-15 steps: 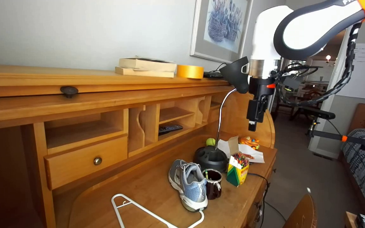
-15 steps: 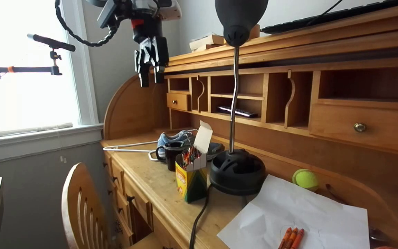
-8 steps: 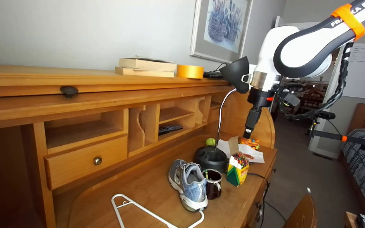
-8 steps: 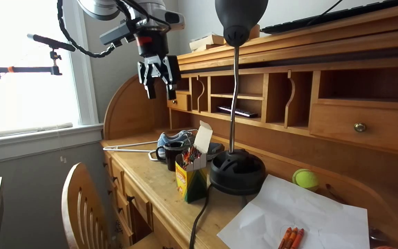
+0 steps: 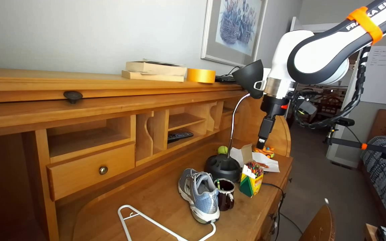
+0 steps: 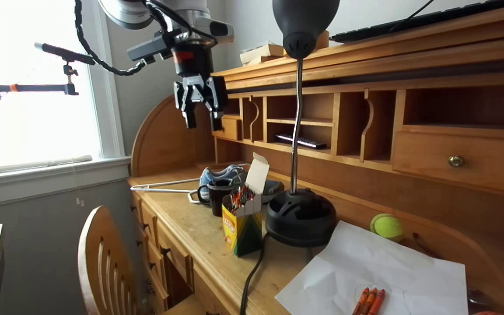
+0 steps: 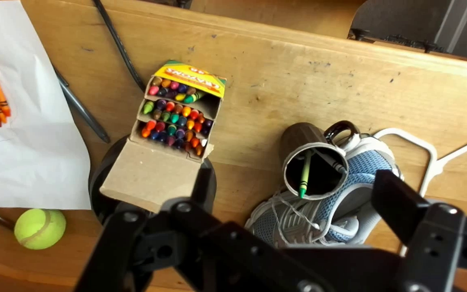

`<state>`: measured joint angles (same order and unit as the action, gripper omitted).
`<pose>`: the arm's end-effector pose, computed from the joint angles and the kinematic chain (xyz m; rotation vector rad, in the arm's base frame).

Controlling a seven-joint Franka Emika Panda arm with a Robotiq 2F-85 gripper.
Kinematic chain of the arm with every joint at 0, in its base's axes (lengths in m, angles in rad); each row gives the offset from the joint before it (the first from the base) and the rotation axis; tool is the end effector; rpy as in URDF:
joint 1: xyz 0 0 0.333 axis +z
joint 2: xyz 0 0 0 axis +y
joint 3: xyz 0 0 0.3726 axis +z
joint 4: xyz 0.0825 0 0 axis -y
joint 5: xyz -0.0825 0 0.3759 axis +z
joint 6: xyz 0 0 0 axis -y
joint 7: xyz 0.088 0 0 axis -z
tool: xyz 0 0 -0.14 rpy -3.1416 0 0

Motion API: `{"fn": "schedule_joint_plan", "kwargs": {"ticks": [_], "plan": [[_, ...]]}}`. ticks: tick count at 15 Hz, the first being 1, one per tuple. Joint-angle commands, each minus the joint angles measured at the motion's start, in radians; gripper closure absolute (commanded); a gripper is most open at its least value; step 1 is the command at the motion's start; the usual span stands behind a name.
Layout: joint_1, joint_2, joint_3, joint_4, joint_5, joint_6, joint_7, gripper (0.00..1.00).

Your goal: Remove the crayon from the mug and put it in the box.

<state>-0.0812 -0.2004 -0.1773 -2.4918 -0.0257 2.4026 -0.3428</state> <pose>0.4316 -0.1156 0.3977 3.1169 0.1621 0.1696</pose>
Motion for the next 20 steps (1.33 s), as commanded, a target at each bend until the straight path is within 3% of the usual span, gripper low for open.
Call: {"fn": "schedule_joint_plan", "kwargs": {"ticks": [1,8,16,20], "plan": [[0.004,0.062,0.018,0.0,0.033,0.034,0.052,0.0],[-0.008,0.201,0.04,0.009,0.058,0.12,0.178,0.0],[-0.017,0.331,0.051,0.021,0.067,0.315,0.231,0.0],[-0.056,0.372,0.108,0.036,0.257,0.351,0.096,0.0]]}}
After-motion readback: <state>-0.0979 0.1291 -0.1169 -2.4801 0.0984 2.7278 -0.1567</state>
